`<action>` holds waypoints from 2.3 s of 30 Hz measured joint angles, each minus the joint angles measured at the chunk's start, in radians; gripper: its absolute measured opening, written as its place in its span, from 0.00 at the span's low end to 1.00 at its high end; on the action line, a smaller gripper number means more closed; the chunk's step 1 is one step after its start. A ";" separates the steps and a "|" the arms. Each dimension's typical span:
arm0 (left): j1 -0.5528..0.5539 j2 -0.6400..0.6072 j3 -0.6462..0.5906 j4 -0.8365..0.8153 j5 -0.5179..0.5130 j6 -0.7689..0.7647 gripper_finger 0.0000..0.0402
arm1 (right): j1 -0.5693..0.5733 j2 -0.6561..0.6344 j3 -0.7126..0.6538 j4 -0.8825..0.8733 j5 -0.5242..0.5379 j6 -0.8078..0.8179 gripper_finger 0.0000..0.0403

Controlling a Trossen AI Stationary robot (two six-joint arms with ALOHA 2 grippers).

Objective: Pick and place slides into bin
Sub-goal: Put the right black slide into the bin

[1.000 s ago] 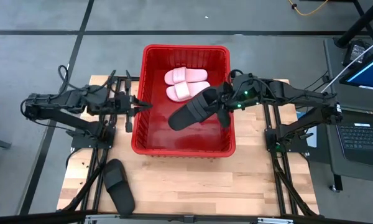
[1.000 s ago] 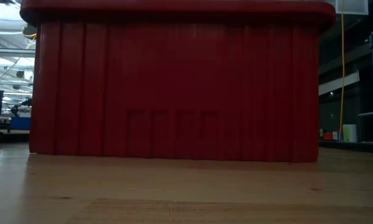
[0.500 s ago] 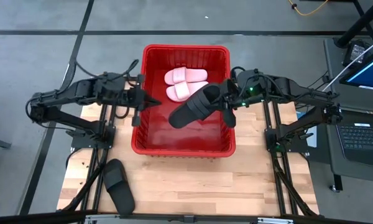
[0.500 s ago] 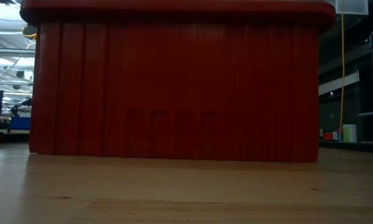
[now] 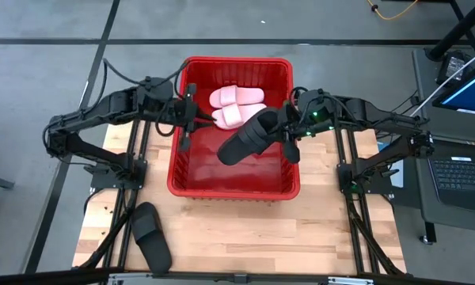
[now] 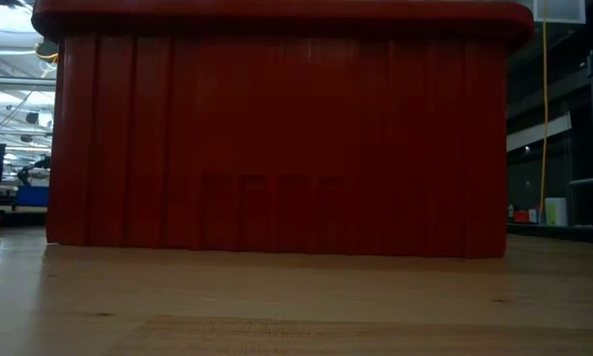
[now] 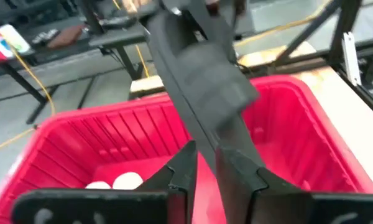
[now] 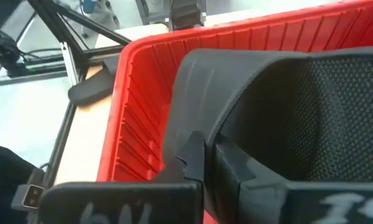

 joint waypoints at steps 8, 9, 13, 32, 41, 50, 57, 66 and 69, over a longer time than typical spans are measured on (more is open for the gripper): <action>0.054 0.066 0.036 0.073 0.002 -0.006 0.28 | 0.001 0.046 0.000 0.015 0.006 -0.098 0.04; 0.060 0.077 0.038 0.086 0.005 -0.008 0.29 | 0.001 0.054 0.000 0.021 0.009 -0.115 0.04; 0.088 0.118 0.038 0.116 0.101 -0.034 0.33 | 0.000 0.081 0.000 0.063 0.011 -0.167 0.04; 0.131 0.182 0.038 0.237 0.242 -0.095 0.33 | -0.025 0.142 0.000 0.213 0.036 -0.257 0.04; 0.139 0.209 0.040 0.320 0.235 -0.085 0.33 | -0.025 0.141 -0.001 0.239 0.040 -0.274 0.04; 0.204 0.206 0.099 0.218 0.286 -0.134 0.33 | -0.022 0.141 -0.001 0.231 0.033 -0.275 0.04; 0.216 0.209 0.099 0.199 0.358 -0.178 0.33 | -0.022 0.141 -0.001 0.246 0.034 -0.277 0.04; 0.214 0.230 0.099 0.203 0.358 -0.192 0.33 | -0.022 0.141 -0.001 0.246 0.034 -0.278 0.04; 0.214 0.255 0.099 0.217 0.363 -0.193 0.33 | -0.022 0.141 -0.001 0.243 0.033 -0.277 0.04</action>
